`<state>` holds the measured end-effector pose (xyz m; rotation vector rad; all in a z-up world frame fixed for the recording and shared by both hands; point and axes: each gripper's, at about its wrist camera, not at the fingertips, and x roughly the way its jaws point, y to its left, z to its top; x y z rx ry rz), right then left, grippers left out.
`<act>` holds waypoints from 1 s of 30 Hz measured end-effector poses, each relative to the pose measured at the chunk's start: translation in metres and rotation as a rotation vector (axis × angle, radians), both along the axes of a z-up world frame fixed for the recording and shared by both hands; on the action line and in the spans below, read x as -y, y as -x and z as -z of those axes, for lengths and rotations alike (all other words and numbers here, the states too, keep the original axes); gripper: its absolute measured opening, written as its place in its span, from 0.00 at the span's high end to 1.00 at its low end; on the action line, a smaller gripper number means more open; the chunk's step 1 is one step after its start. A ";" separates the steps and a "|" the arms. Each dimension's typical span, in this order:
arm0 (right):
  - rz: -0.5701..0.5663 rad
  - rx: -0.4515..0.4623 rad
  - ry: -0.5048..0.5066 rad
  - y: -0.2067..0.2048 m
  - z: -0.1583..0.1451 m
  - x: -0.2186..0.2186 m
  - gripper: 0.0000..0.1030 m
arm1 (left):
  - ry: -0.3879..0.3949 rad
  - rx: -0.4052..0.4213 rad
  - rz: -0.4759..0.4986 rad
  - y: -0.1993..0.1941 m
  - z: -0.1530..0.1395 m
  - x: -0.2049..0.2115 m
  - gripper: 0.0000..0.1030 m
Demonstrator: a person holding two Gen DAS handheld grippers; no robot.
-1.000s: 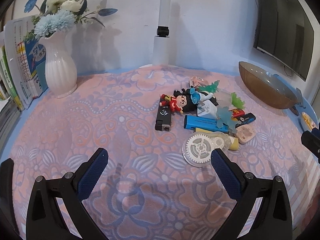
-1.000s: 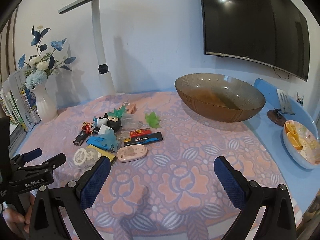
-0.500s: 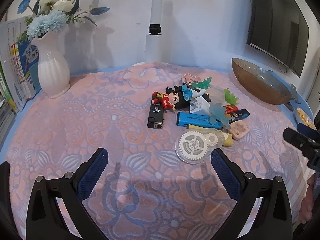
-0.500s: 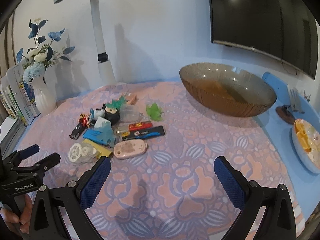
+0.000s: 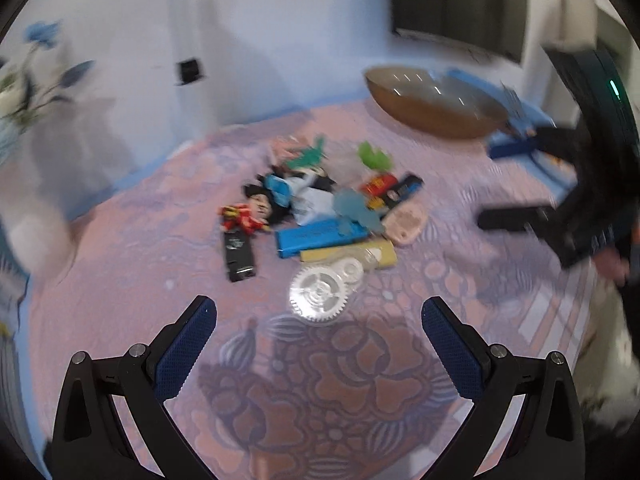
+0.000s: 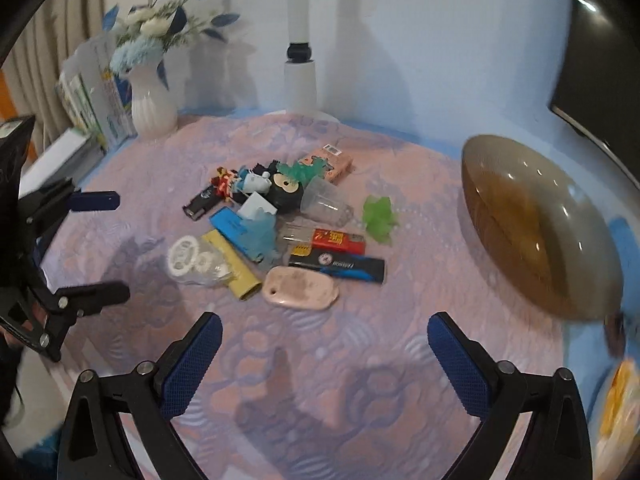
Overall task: Organize rigid objects
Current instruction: 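Grasp the clear gear tape dispenser with left gripper while right gripper grasps pink floral case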
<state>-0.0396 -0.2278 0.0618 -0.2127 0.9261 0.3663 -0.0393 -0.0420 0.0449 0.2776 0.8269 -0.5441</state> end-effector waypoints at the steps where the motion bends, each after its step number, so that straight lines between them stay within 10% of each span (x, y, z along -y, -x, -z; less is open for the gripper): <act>1: -0.026 -0.013 -0.008 -0.005 0.003 0.000 0.15 | -0.021 0.003 0.036 -0.002 0.003 0.004 0.01; 9: -0.167 -0.129 0.005 -0.036 0.052 -0.006 0.39 | -0.097 -0.092 0.126 -0.039 0.039 0.019 0.22; 14: -0.193 -0.092 -0.015 -0.052 0.059 -0.005 0.40 | -0.061 -0.136 0.165 -0.054 0.048 0.027 0.22; 17: -0.205 -0.083 -0.021 -0.060 0.061 -0.012 0.40 | -0.027 -0.137 0.152 -0.056 0.046 0.030 0.45; 20: -0.229 -0.067 -0.014 -0.053 0.060 -0.021 0.52 | -0.024 -0.127 0.131 -0.047 0.045 0.029 0.45; 30: -0.121 -0.109 -0.077 0.007 0.057 -0.012 0.71 | -0.007 -0.160 -0.257 0.000 0.043 -0.011 0.44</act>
